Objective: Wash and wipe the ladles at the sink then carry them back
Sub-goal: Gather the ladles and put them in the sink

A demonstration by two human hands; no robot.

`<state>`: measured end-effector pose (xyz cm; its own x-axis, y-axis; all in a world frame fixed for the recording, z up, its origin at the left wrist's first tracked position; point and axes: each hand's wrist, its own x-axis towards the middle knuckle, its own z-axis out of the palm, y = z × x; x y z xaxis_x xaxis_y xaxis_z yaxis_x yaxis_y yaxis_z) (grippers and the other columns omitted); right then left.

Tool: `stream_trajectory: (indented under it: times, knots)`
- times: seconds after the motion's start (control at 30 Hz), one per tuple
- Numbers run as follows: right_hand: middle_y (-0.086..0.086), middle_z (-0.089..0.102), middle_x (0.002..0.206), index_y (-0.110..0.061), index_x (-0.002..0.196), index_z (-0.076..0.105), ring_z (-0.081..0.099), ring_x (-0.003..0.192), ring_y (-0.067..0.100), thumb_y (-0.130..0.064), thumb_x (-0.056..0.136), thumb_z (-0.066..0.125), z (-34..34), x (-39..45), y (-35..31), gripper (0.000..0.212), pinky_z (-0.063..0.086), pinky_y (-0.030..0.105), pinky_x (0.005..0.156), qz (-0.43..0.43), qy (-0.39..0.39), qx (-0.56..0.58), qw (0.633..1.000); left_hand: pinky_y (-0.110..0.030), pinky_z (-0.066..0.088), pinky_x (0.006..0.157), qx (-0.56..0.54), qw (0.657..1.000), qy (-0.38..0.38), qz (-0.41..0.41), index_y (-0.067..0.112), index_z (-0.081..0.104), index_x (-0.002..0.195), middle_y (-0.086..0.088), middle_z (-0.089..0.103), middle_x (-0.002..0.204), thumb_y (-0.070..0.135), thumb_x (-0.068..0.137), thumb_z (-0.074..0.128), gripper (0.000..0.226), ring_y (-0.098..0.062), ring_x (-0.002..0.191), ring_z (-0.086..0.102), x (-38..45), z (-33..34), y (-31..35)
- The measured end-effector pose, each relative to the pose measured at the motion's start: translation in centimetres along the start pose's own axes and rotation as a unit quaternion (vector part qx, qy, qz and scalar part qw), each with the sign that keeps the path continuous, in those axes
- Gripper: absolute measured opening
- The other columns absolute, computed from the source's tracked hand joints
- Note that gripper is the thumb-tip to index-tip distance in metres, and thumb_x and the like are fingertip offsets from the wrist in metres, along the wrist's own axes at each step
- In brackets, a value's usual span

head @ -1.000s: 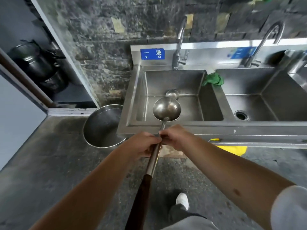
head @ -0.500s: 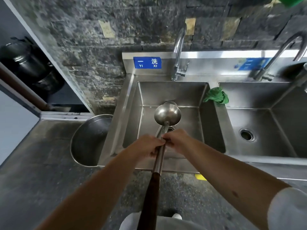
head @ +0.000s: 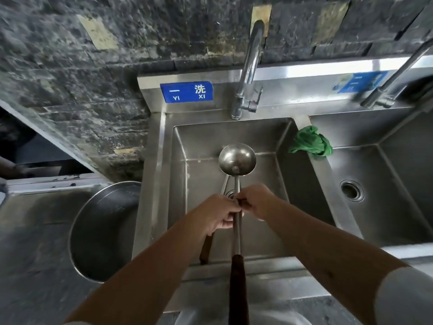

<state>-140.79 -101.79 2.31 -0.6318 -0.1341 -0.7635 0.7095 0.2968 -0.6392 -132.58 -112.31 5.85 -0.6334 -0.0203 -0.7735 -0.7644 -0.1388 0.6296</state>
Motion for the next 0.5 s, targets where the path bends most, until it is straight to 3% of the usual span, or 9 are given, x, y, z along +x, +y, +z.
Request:
stream_trajectory:
  times: [0.07,0.17,0.3,0.37,0.43,0.5]
  knots:
    - [0.021,0.062,0.079,0.001,0.068,0.062,0.061,0.068,0.027,0.009,0.082,0.065,0.2,1.8,-0.8,0.017,0.057,0.039,0.075,0.006,0.004,-0.008,1.000,-0.037,0.056,0.085,-0.006,1.000,-0.012,-0.007,-0.004,0.064,0.115,-0.009,0.070,0.087,0.002,0.090,0.060,0.026,-0.015,0.075,0.067,2.0,-0.7,0.8]
    - [0.010,0.060,0.081,-0.010,0.077,0.057,0.061,0.070,0.020,0.006,0.086,0.062,-0.3,4.5,-1.8,0.018,0.058,0.026,0.060,0.011,-0.021,-0.030,0.999,-0.043,0.054,0.094,0.004,0.999,-0.020,-0.027,-0.003,0.067,0.112,-0.009,0.072,0.087,0.004,0.090,0.061,0.023,-0.016,0.077,0.067,5.5,-1.3,1.4]
    - [0.017,0.064,0.081,-0.002,0.076,0.063,0.065,0.078,0.028,0.005,0.082,0.068,-0.5,8.7,-2.0,0.011,0.058,0.045,0.087,0.041,0.022,-0.061,0.997,-0.040,0.056,0.089,-0.001,0.999,-0.020,-0.051,0.003,0.069,0.098,-0.005,0.069,0.078,0.002,0.092,0.059,0.013,-0.010,0.061,0.059,9.7,-1.0,1.6]
    - [0.019,0.064,0.075,0.004,0.075,0.064,0.066,0.072,0.029,0.006,0.081,0.069,-0.8,10.6,-1.7,0.009,0.060,0.044,0.082,0.052,0.047,-0.054,0.996,-0.040,0.056,0.089,-0.012,0.998,-0.018,-0.060,0.006,0.069,0.092,-0.003,0.068,0.074,0.002,0.092,0.057,0.013,-0.010,0.060,0.057,11.7,-0.6,1.5]
    - [0.013,0.063,0.074,0.000,0.078,0.063,0.064,0.067,0.023,0.006,0.083,0.067,-1.4,12.2,-1.7,0.009,0.060,0.034,0.071,0.056,0.014,-0.051,0.997,-0.042,0.055,0.091,-0.026,0.997,-0.017,-0.066,0.006,0.068,0.092,-0.002,0.067,0.071,0.001,0.093,0.056,0.013,-0.010,0.059,0.058,13.6,-0.2,1.3]
    - [0.013,0.063,0.078,-0.001,0.081,0.064,0.064,0.072,0.023,0.004,0.083,0.067,-1.7,14.0,-1.5,0.006,0.058,0.037,0.078,0.065,-0.006,-0.064,0.996,-0.043,0.053,0.095,-0.039,0.997,-0.015,-0.071,0.006,0.068,0.094,-0.002,0.067,0.074,0.001,0.093,0.055,0.013,-0.009,0.058,0.059,15.2,0.1,1.0]
